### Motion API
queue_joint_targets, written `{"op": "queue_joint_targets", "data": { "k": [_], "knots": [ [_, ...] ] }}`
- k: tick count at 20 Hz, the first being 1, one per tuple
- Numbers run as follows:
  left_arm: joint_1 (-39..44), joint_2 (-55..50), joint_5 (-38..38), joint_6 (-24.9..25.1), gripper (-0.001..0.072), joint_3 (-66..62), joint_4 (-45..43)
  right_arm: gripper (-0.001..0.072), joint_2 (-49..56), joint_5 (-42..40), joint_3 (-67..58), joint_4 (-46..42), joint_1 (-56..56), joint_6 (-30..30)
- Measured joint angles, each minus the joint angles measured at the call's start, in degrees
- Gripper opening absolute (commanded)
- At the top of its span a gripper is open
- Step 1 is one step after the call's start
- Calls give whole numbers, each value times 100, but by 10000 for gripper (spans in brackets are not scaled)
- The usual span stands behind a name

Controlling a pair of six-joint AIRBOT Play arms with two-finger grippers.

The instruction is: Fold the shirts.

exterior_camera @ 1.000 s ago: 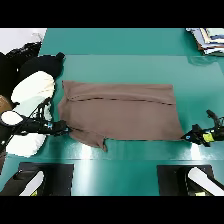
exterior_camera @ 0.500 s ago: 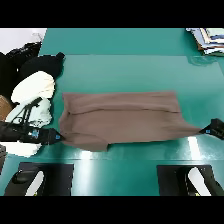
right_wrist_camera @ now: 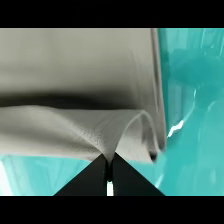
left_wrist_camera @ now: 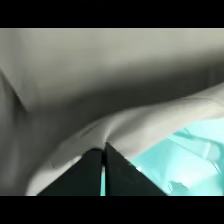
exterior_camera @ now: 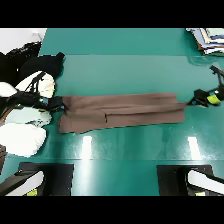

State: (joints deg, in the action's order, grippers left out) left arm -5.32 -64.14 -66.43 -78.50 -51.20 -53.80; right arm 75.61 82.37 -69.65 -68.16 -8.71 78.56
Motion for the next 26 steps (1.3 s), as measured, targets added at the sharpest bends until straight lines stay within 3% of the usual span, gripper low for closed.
{"op": "queue_joint_targets", "data": {
  "k": [2, 3, 4, 5, 6, 7, 10, 11, 12, 13, 14, 18, 21, 23, 24, 25, 26],
  "knots": [
    [0, -658, 229, 107, 24, -369, 46, 26, 570, -101, -420, 153, 179, 42],
    [0, -946, 326, 146, 26, -555, 55, 243, 809, -146, -605, 267, 225, 59],
    [-2, -1167, 409, 173, 101, -715, 63, 389, 1051, -177, -789, 385, 258, 72],
    [-2, -1340, 496, 192, 410, -863, 79, 389, 1244, -199, -951, 522, 258, 74],
    [-2, -1456, 562, 199, 578, -979, 92, 389, 1423, -221, -1104, 680, 238, 83],
    [-2, -1552, 610, 208, 533, -1088, 92, 389, 1554, -225, -1215, 789, 195, 83],
    [-4, -1685, 514, 232, 535, -1410, 42, 394, 1775, -133, -1379, 1001, -57, -13],
    [-4, -1705, 376, 232, 533, -1521, 24, 510, 1799, -28, -1351, 1032, -181, -107],
    [-4, -1716, 256, 234, 391, -1606, 24, 530, 1816, 39, -1283, 1069, -302, -197],
    [-4, -1725, 127, 234, 104, -1668, 26, 530, 1829, 122, -1167, 1084, -442, -286],
    [-2, -1735, -17, 247, 33, -1718, 44, 530, 1843, 160, -1032, 1097, -581, -372],
    [243, -1753, -258, 409, 24, -1808, 114, 528, 2039, 229, -450, 1287, -1010, -715],
    [748, -1779, -31, 426, 24, -1829, 138, 514, 2275, 273, -232, 1639, -1060, -935],
    [1137, -1823, 293, 354, 23, -1845, 149, 424, 2398, 271, -164, 1812, -935, -1021],
    [1340, -1869, 461, 306, 24, -1856, 170, 338, 2435, 238, -144, 1849, -859, -1045],
    [1528, -1923, 638, 247, 23, -1862, 184, 171, 2465, 166, -140, 1862, -763, -1091],
    [1711, -1993, 800, 197, 23, -1869, 225, 65, 2494, 94, -138, 1849, -682, -1141]
  ]
}}
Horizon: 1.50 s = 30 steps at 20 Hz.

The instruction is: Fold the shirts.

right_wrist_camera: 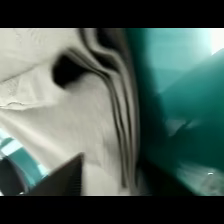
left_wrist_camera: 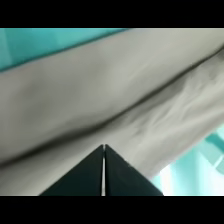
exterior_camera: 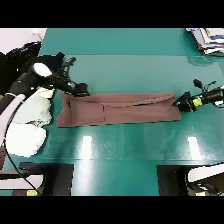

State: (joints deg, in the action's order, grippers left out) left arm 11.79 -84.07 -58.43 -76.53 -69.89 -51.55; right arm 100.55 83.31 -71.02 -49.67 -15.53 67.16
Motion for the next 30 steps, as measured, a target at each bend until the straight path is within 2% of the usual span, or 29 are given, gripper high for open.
{"op": "queue_joint_targets", "data": {
  "k": [1, 6, 15, 24, 30],
  "knots": [
    [192, -94, 170, -44, 23, -17, 66, 15, 7, -22, -26, -52, 76, -61],
    [1049, -892, 610, -138, 23, -586, 313, 15, -404, 258, -544, 4, 286, -181],
    [2087, -2369, 614, -437, 23, -2000, 391, 15, -1665, 776, -2350, 68, 1423, 802],
    [2135, -2577, 507, -592, 23, -2181, 291, 16, -1794, 461, -3362, 289, 2946, 1163],
    [1322, -1875, 221, -588, 23, -2227, 232, 16, -1738, -103, -3436, 763, 3593, 1064]
  ]
}}
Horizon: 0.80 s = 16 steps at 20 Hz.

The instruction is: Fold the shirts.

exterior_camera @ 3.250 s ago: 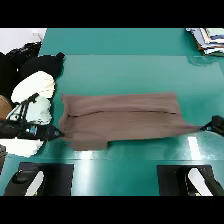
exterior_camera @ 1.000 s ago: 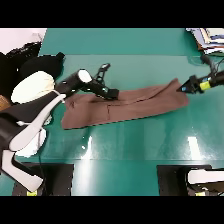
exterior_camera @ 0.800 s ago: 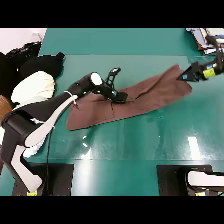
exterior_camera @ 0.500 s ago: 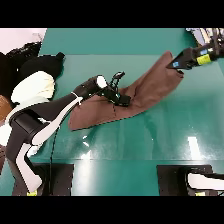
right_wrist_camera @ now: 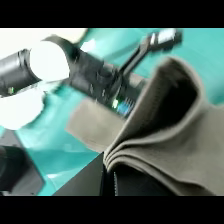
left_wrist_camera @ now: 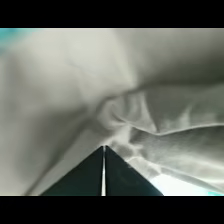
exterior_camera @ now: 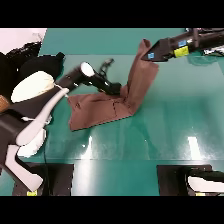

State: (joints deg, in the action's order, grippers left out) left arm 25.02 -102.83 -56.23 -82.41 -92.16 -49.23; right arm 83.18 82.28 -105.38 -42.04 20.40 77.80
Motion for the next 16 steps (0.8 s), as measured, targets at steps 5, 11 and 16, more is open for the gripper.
{"op": "queue_joint_targets", "data": {
  "k": [5, 11, 16],
  "knots": [
    [-1235, 1091, -278, 186, 24, -4, -203, 17, 516, -527, -22, 678, 929, -461],
    [-2605, 2175, -750, 306, 24, -4, -629, 617, 1635, -1600, -46, 1233, 2492, -1252],
    [-3117, 2455, -1213, 343, 24, -4, -778, 355, 2039, -1508, -219, 1095, 2684, -1443]
  ]
}}
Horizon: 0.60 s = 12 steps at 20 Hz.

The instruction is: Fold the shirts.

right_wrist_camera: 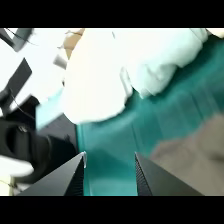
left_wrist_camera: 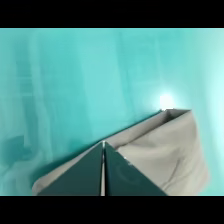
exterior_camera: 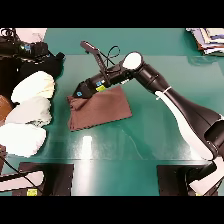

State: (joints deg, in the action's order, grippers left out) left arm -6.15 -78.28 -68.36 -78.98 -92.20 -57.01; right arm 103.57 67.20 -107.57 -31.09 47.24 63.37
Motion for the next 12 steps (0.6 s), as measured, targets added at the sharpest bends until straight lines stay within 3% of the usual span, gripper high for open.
{"op": "queue_joint_targets", "data": {
  "k": [7, 8, 9, 12],
  "knots": [
    [-120, 63, -328, 120, 24, 2, -85, 362, -350, 1161, 866, -1342, -1506, 503],
    [-122, 63, -343, 127, 24, 7, -90, 470, -424, 1163, 1137, -1414, -1790, 575],
    [-125, 63, -372, 131, 24, 9, -90, 666, -481, 1139, 1436, -1460, -2087, 660],
    [-131, 63, -391, 138, 24, 13, -90, 684, -485, 970, 2188, -1440, -2761, 782]
  ]
}}
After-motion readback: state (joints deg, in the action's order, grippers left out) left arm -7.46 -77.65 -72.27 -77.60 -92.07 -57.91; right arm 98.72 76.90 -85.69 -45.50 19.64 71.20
